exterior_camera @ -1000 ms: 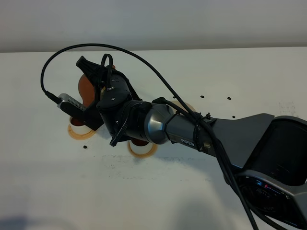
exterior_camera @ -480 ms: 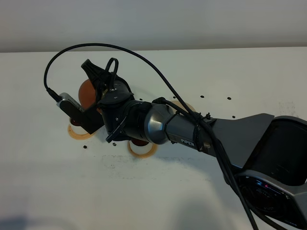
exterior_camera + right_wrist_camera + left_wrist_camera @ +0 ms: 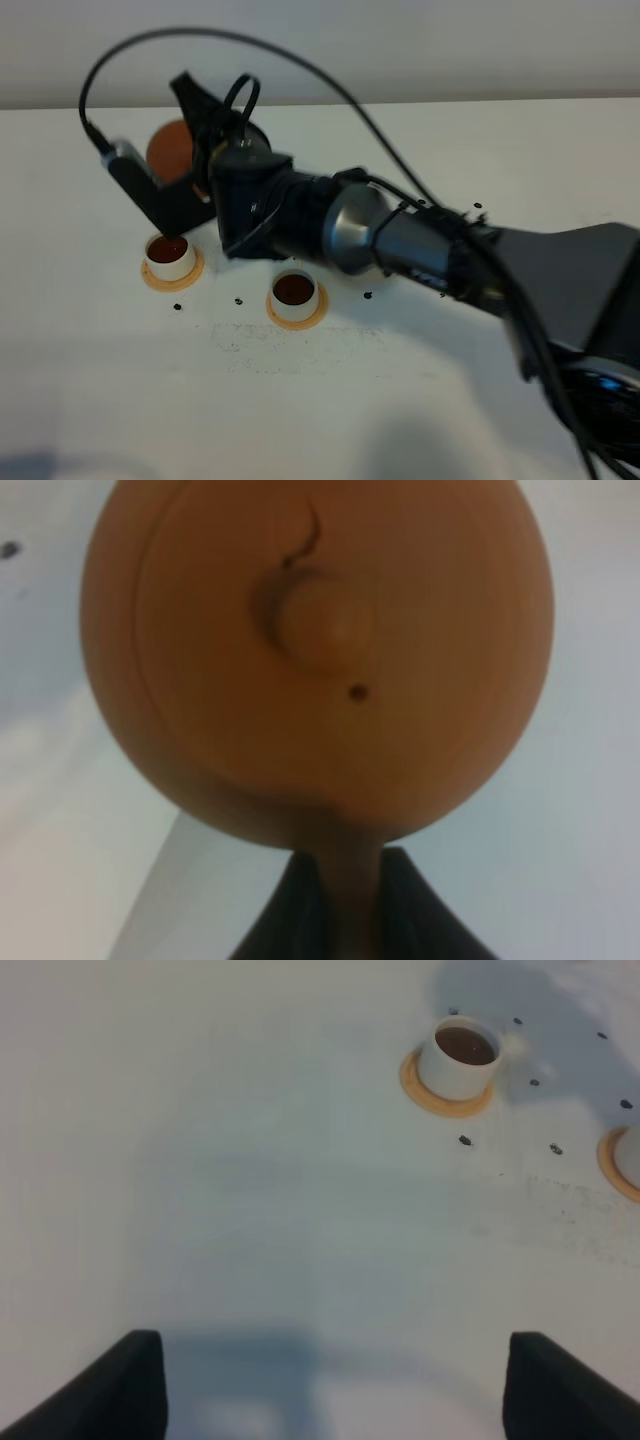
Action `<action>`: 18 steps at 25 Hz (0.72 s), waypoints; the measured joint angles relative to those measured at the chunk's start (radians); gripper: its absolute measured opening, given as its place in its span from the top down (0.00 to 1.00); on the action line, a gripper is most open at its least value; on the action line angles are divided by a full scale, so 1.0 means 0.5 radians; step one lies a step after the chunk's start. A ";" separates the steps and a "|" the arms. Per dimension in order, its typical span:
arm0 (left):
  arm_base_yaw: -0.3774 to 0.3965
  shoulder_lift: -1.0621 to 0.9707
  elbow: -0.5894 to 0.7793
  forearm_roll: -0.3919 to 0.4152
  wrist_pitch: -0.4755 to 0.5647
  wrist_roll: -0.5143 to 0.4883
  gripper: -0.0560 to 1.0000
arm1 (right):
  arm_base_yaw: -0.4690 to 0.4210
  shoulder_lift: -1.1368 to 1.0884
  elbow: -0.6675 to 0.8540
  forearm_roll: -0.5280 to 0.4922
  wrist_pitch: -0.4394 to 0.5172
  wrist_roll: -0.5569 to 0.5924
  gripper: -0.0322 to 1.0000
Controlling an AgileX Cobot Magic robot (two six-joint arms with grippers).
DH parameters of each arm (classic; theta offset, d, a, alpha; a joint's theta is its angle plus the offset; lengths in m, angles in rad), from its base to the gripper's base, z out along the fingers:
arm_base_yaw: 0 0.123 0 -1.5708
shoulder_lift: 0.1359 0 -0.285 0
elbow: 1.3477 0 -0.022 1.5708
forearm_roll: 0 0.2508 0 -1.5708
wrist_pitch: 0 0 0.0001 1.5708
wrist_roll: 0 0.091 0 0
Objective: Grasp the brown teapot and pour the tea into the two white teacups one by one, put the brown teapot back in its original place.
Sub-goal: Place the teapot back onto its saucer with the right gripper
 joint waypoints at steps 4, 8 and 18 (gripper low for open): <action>0.000 0.000 0.000 0.000 0.000 0.000 0.31 | 0.000 -0.114 0.000 0.364 0.078 -0.038 0.87; 0.000 0.000 0.000 0.000 0.000 0.000 0.31 | 0.000 -0.195 0.000 0.847 0.158 -0.041 0.87; 0.000 0.000 0.000 0.000 0.000 0.000 0.31 | 0.042 -0.338 0.000 2.148 0.307 -0.011 0.87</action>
